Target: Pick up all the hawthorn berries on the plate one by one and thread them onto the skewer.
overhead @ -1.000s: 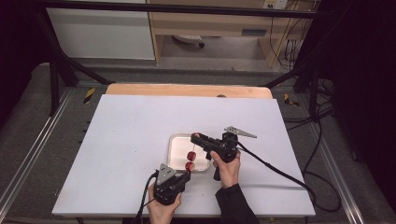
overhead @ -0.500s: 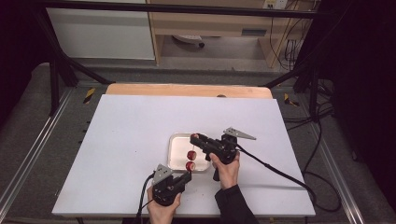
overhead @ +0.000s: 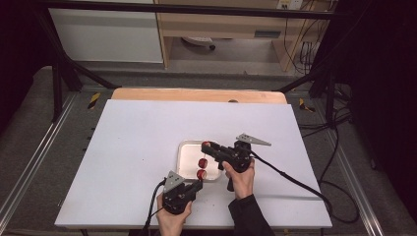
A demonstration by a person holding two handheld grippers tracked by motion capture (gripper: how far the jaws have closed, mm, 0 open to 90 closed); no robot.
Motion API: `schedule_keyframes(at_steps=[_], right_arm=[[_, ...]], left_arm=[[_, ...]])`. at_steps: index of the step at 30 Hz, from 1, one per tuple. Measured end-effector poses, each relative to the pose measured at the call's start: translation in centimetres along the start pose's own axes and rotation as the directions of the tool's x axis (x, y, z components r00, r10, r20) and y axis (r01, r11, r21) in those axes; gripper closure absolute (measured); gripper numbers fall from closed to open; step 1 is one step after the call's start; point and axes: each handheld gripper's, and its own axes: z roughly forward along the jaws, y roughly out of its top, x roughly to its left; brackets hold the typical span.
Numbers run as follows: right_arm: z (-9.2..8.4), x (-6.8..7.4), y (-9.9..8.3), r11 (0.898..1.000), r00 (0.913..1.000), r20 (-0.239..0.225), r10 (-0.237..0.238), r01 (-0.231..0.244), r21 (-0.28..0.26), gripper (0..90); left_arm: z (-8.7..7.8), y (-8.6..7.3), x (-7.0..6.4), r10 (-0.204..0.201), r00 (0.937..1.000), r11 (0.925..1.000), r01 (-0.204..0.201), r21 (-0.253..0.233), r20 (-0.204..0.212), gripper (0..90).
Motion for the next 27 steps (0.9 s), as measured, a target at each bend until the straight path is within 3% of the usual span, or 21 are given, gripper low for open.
schedule_keyframes(at_steps=[6, 8, 15, 20, 23, 24, 27], right_arm=[[0.1, 0.0, -0.3, 1.000, 1.0000, 0.000, 0.003, -0.003, 0.015, 62.5], [0.4, -0.1, -0.7, 0.998, 0.9996, -0.017, 0.021, -0.020, 0.053, 62.4], [0.4, 0.0, -0.9, 0.998, 1.0000, -0.008, 0.002, -0.002, 0.058, 60.9], [-0.2, 0.1, -0.3, 0.998, 0.9988, 0.023, -0.043, 0.042, 0.047, 40.9], [-0.7, 0.0, 0.0, 0.993, 0.9941, 0.061, -0.089, 0.085, 0.076, 26.5], [-0.7, 0.0, 0.0, 0.993, 0.9941, 0.061, -0.089, 0.085, 0.076, 26.5], [-1.3, -0.4, 0.2, 0.976, 0.9807, 0.097, -0.170, 0.154, 0.154, 15.4]], left_arm=[[0.1, 0.2, 0.3, 0.013, 0.9998, 0.9999, -0.013, 0.005, -0.013, 88.8], [0.1, 0.6, 0.2, 0.018, 0.9996, 0.9998, -0.018, 0.010, -0.024, 88.8], [0.1, 0.5, 0.5, 0.024, 0.9992, 0.9996, -0.024, 0.018, -0.032, 88.7], [-0.2, 0.6, 0.9, 0.035, 0.9983, 0.9991, -0.034, 0.025, -0.047, 88.7], [-0.4, 0.6, 1.1, 0.057, 0.9967, 0.9980, -0.055, 0.033, -0.057, 88.6], [-0.4, 0.6, 1.1, 0.057, 0.9967, 0.9980, -0.055, 0.033, -0.057, 88.6], [-0.6, 0.7, 1.4, 0.081, 0.9945, 0.9957, -0.078, 0.050, -0.067, 88.6]])
